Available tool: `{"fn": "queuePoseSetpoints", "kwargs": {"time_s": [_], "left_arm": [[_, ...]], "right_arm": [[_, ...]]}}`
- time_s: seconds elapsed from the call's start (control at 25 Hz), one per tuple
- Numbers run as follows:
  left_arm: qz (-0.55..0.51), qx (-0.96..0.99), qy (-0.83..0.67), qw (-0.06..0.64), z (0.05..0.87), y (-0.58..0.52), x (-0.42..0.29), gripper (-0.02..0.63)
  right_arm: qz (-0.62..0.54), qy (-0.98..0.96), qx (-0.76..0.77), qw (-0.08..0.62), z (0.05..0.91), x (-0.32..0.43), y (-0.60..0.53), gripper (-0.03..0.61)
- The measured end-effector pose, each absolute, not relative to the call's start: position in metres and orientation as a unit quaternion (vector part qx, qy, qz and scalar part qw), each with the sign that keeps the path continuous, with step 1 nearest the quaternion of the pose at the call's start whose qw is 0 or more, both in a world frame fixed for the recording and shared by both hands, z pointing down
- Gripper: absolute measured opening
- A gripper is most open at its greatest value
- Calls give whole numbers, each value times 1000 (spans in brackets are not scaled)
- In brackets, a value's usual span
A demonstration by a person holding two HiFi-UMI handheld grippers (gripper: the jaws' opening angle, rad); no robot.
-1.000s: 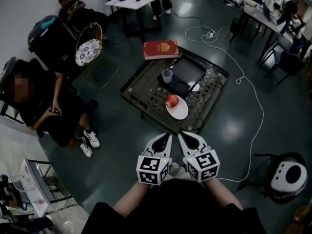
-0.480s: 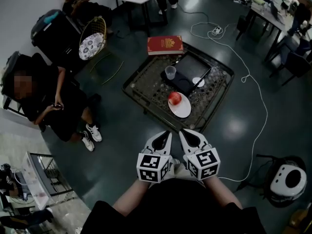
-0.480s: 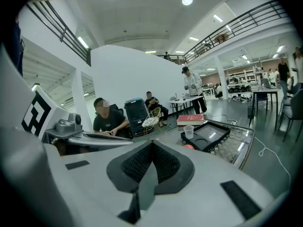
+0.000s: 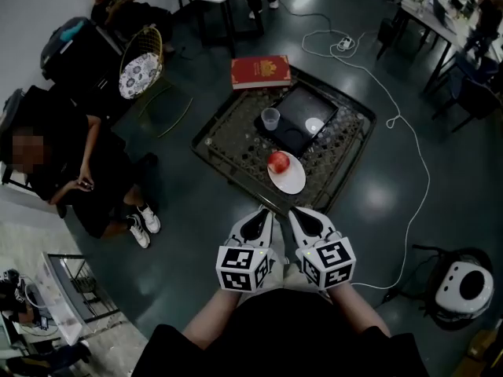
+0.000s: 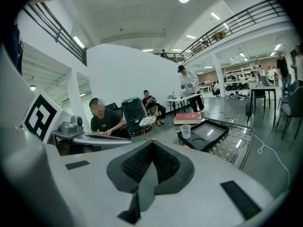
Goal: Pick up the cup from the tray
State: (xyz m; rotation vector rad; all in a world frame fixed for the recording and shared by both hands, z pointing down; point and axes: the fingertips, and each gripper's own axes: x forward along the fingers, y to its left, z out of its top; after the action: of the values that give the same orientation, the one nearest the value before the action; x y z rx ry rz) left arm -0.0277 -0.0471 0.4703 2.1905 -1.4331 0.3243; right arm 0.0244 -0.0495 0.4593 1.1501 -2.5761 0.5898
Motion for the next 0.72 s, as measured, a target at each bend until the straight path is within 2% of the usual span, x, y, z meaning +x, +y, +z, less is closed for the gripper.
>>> {"fn": "queuePoseSetpoints", "kwargs": {"time_s": [0.72], "left_arm": [[146,809,-502,269,498,-177,-48,26]], "right_arm": [[233,-864,424,138,477,18,-176,11]]}}
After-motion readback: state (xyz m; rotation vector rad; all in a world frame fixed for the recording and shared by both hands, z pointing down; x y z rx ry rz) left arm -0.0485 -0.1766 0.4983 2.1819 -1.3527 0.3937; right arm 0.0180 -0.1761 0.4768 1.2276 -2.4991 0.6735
